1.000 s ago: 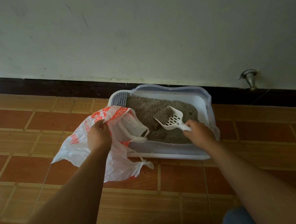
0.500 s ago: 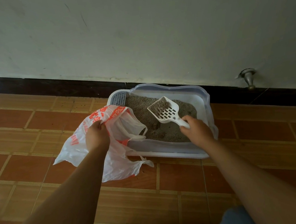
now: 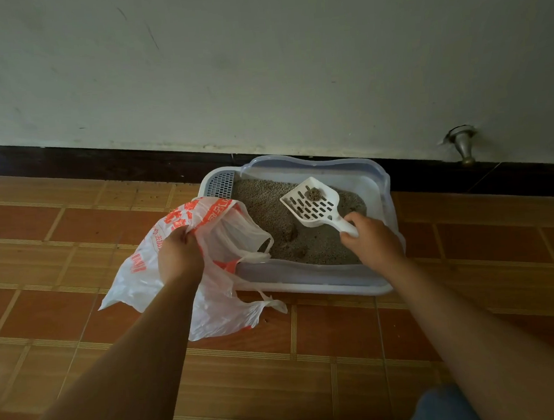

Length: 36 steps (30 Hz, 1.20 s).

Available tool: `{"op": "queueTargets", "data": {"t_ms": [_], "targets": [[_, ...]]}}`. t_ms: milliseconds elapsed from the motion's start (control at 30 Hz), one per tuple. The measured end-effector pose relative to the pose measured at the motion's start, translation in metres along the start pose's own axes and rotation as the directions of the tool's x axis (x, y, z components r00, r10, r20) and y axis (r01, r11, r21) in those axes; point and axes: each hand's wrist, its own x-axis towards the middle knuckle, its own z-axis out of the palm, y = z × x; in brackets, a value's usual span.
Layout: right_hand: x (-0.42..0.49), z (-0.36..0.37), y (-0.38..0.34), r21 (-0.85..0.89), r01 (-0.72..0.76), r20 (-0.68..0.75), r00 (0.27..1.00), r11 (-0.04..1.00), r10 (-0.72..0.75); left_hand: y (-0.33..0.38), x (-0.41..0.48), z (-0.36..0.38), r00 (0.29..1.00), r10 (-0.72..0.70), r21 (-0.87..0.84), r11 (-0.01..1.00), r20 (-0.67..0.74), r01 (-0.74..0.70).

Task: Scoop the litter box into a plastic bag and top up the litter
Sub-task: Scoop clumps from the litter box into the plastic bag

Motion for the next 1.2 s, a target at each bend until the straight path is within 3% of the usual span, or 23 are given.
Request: {"op": "queueTargets", "data": {"t_ms": [467,1200], "targets": [[-0.002,-0.004,-0.001,0.001,0.010,0.006,1.000,1.000,-0.010,-0.002,0.003,-0.005,0.999,-0.015,-0.018,1.000,-0.047,0.014],[0.010,-0.003,-0.049,0.123,0.202,0.007,0.979,0.972,-0.204,-0.017,0.020,-0.054,0.984,-0.062,-0.092,0.995,-0.164,0.047]]}}
